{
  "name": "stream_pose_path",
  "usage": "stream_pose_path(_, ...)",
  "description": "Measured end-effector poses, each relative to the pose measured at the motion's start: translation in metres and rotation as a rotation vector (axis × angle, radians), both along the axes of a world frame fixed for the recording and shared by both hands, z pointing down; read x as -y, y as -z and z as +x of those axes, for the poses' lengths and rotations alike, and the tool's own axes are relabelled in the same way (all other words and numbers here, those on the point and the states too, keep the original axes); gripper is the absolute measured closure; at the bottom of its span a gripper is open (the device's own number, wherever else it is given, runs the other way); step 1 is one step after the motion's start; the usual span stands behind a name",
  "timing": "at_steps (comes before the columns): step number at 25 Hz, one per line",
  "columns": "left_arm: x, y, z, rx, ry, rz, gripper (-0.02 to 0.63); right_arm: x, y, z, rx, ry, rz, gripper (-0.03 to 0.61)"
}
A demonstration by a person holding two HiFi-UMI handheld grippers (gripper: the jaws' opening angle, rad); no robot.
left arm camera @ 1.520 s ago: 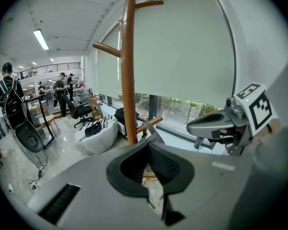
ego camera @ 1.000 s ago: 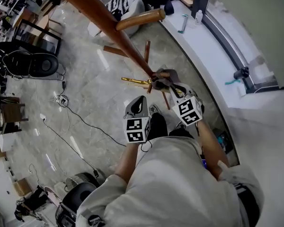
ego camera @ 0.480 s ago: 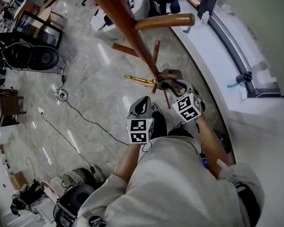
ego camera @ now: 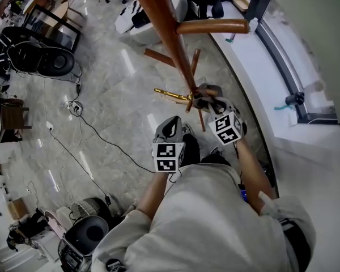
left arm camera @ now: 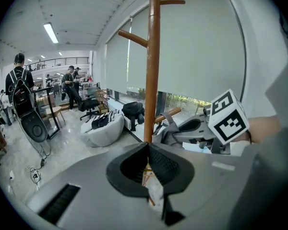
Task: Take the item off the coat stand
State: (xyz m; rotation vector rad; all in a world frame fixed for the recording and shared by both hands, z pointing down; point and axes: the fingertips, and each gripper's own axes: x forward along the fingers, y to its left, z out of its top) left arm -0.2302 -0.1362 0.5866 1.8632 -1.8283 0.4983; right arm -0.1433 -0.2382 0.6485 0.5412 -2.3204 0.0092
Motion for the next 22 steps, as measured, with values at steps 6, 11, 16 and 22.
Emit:
stream_pose_path(6,-0.002,0.0,0.004,-0.003,-0.01,0.005,0.603,-0.004,0.008,0.0,0.007,0.017,0.048,0.551)
stream_pose_path(11,-0.001,0.001,0.012,-0.002,-0.029,0.012,0.603,-0.006,0.022,0.002,0.027,0.02,0.079,0.551)
stream_pose_path(16,-0.004,0.004,0.016,-0.002,-0.047,0.015,0.603,-0.011,0.032,0.007,0.033,0.012,0.1,0.551)
stream_pose_path(22,-0.001,0.009,0.022,-0.013,-0.065,0.014,0.603,-0.015,0.049,0.014,0.053,0.001,0.126,0.551)
